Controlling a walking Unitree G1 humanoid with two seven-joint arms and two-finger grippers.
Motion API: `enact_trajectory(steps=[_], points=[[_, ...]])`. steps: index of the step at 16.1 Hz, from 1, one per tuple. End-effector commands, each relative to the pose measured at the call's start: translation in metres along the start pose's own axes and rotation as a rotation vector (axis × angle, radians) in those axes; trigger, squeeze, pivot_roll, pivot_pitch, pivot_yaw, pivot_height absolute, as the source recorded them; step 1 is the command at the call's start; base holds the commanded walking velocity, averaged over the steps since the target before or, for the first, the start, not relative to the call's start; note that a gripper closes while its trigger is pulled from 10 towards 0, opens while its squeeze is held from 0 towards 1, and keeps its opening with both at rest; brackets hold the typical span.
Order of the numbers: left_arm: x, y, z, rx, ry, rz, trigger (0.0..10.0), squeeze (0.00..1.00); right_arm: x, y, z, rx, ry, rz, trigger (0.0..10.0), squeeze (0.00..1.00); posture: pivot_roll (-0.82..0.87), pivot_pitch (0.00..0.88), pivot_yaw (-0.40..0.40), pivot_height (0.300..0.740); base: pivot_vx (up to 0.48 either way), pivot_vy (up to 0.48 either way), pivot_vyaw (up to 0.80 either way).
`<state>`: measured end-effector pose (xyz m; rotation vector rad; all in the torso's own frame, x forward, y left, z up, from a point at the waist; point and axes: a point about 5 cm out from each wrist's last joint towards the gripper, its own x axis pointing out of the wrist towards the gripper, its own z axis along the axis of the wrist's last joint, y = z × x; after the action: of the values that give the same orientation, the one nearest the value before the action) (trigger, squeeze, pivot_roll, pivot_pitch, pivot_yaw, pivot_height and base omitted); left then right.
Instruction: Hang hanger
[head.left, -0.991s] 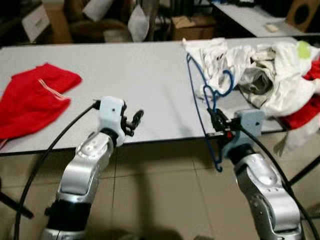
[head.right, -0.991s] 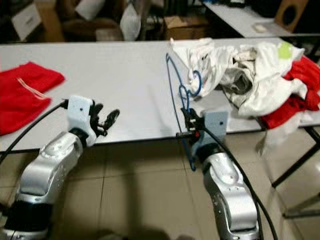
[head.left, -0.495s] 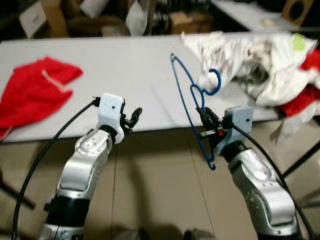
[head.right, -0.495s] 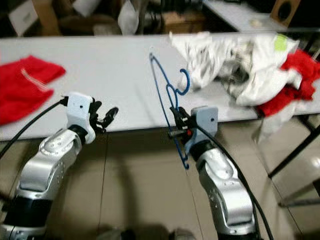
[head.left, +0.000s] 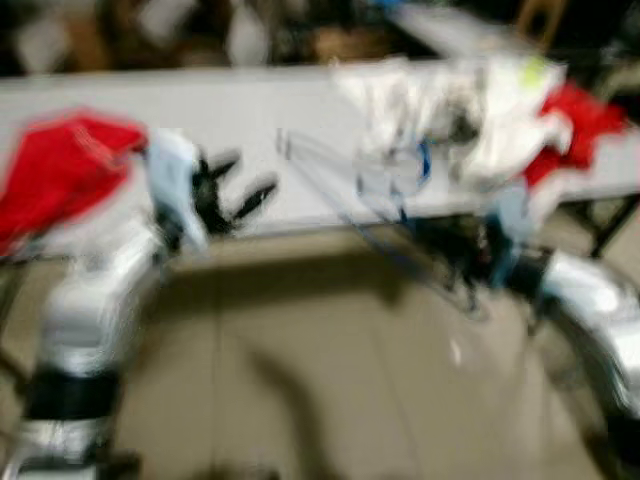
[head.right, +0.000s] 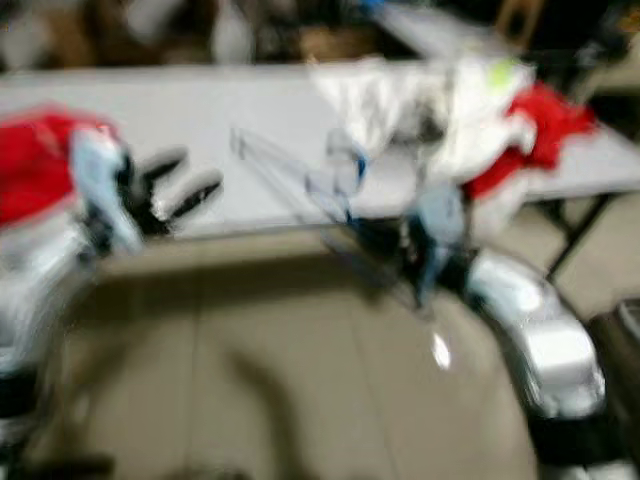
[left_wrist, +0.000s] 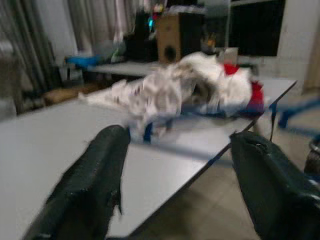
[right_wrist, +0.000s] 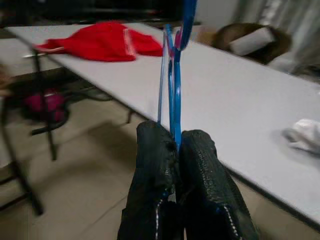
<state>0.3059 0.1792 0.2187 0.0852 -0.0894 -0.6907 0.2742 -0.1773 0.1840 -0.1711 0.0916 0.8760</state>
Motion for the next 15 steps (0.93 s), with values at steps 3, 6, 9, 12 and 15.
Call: enact_trajectory(steps=[3, 6, 9, 12, 15], points=[[0.000, -0.005, 0.042, 0.046, -0.020, -0.406, 10.0, 1.00, -0.008, 0.001, 0.012, -0.095, 0.049, 0.284, 10.0, 0.00, -0.13, 0.000, -0.024, 0.740, 0.000, 0.000, 0.00], [0.007, -0.011, 0.042, 0.112, 0.095, -0.580, 10.0, 1.00, -0.002, 0.002, 0.026, -0.139, 0.027, 0.387, 10.0, 0.00, -0.13, 0.000, -0.025, 0.740, 0.000, 0.000, 0.00], [0.014, -0.016, 0.032, 0.142, 0.208, -0.709, 10.0, 1.00, -0.001, 0.007, 0.036, -0.181, 0.007, 0.474, 10.0, 0.00, -0.13, 0.000, -0.025, 0.740, 0.000, 0.000, 0.00], [0.016, -0.019, 0.024, 0.081, 0.233, -0.768, 0.0, 0.47, -0.002, 0.009, 0.040, -0.204, 0.007, 0.494, 10.0, 0.00, -0.13, 0.000, -0.017, 0.740, 0.000, 0.000, 0.00], [0.016, -0.022, 0.014, 0.094, 0.301, -0.796, 0.0, 0.00, -0.004, 0.010, 0.040, -0.222, 0.019, 0.494, 10.0, 0.00, -0.14, 0.000, -0.013, 0.740, 0.000, 0.000, 0.00]])
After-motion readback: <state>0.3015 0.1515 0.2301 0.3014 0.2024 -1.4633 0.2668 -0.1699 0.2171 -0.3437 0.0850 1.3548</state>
